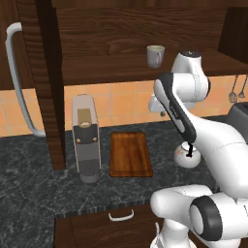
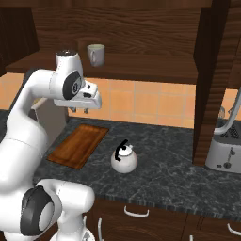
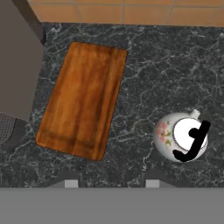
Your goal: Pick the kettle from the counter and place it on the tray. Then pick the mug from the cabinet and place it on the tray. Then close the cabinet doors.
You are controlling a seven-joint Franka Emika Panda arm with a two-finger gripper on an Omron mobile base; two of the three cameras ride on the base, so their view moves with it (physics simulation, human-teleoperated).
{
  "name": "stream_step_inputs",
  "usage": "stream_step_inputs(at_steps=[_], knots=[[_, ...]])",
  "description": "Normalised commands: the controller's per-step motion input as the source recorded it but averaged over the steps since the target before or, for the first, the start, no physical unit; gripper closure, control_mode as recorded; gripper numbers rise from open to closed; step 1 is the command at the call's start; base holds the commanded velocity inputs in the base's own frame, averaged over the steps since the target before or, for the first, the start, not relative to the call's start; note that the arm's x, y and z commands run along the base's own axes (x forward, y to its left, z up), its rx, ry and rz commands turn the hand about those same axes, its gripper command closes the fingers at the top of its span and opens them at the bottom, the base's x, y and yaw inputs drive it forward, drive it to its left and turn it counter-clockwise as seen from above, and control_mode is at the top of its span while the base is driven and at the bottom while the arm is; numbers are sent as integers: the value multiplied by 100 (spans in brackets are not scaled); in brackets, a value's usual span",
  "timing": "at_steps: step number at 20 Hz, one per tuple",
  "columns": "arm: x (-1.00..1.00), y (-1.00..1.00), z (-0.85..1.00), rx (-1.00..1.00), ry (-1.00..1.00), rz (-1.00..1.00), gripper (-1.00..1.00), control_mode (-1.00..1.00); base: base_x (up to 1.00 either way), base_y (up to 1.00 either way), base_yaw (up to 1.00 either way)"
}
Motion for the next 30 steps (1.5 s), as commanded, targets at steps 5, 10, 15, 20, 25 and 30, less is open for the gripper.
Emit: stream_step_inputs(at_steps=[5, 10, 15, 20, 25, 30], knots=[[-2, -62, -27, 6, 5, -24, -100, -100, 0, 0, 0], [9, -100, -56, 10, 4, -35, -100, -100, 0, 0, 0], [12, -80, -54, 4, 3, -9, -100, -100, 0, 0, 0], [7, -11, -60, 0, 0, -9, -100, -100, 0, 0, 0], [19, 0, -49, 0, 2, -2, -100, -100, 0, 0, 0], [23, 0, -40, 0, 8, -1, -100, -100, 0, 0, 0]])
